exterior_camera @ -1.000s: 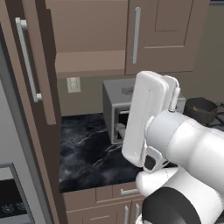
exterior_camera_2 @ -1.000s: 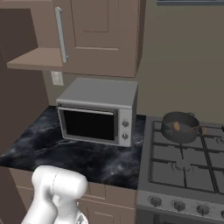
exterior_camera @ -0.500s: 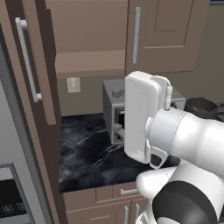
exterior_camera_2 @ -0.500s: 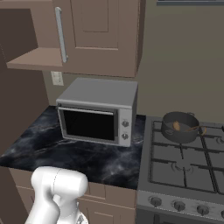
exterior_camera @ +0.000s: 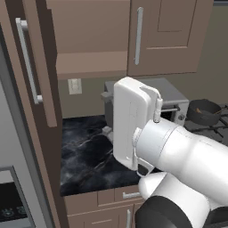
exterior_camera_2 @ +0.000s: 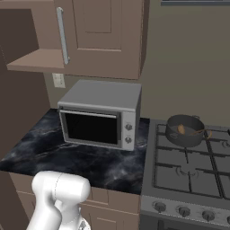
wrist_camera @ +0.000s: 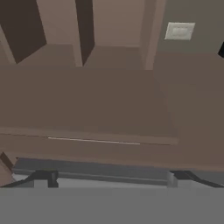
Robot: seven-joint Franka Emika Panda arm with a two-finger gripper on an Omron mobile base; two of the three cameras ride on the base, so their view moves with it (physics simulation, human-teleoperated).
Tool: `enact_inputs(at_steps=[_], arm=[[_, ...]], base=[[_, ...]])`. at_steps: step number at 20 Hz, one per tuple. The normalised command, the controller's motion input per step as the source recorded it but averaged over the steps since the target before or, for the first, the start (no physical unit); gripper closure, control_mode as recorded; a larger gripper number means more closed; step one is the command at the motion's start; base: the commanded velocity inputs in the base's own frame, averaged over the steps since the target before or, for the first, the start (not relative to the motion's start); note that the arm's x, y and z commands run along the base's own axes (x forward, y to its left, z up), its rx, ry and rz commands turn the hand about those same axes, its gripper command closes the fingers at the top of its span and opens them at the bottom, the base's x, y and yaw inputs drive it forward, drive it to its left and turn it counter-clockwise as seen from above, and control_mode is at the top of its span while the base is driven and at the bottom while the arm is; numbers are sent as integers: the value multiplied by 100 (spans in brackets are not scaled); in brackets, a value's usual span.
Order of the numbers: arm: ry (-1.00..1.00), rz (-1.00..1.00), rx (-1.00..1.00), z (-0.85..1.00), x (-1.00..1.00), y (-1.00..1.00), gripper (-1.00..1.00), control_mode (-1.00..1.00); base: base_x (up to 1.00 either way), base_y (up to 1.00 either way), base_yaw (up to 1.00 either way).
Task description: Open the cabinet and move the ladle to the pot. Then close the cabinet.
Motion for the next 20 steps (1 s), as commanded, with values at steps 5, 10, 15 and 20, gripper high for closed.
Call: enact_inputs(at_steps=[5, 10, 15, 20], arm=[[0, -4, 12, -5, -12, 14, -100, -100], [0, 0, 1, 0, -1, 9, -100, -100], [-5, 0, 0, 1, -8, 9, -100, -100], [-3, -1, 0, 1, -19, 6, -100, -100]], base=[[0, 0, 0], [0, 0, 0], [0, 0, 0], [0, 0, 0]])
